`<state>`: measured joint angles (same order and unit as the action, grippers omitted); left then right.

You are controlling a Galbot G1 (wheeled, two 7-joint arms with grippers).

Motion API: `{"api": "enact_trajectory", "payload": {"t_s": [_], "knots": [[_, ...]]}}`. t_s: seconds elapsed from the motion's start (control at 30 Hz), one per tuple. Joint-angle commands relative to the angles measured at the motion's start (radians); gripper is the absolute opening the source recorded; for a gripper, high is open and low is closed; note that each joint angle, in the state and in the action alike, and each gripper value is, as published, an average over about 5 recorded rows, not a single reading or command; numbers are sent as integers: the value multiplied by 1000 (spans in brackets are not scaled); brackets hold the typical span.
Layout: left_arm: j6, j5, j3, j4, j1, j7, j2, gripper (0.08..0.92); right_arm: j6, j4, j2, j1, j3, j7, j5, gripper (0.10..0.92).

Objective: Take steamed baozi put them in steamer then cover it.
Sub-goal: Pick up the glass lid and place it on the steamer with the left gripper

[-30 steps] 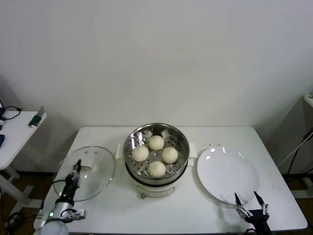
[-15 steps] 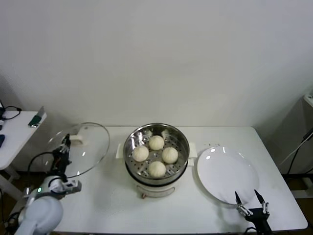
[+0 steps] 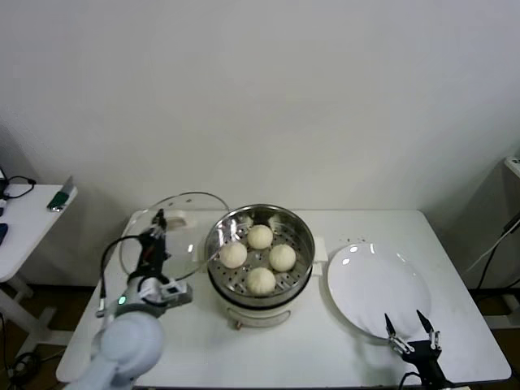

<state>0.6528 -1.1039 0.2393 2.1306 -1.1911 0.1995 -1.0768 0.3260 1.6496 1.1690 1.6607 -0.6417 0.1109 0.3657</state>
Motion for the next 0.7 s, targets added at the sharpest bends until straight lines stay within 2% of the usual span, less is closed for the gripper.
{"api": "enact_trajectory", "payload": {"t_s": [0.03,0.23,0.47,0.7], "knots": [[133,-258,-295,-4,191,143,-230,134,1,-6,5,-29,7,1,-7,823],[120,-370,-368,-73,221,139,-323,134,1,-13,2,-44,12,2,-6,823],[95,-488,-429,-165,196,102,-430,134,5,-17,2,-51,11,1,-2,823],[78,-554,-454,-240,164,80,-478,134,18,-20,-2,-51,11,-1,2,823]]}}
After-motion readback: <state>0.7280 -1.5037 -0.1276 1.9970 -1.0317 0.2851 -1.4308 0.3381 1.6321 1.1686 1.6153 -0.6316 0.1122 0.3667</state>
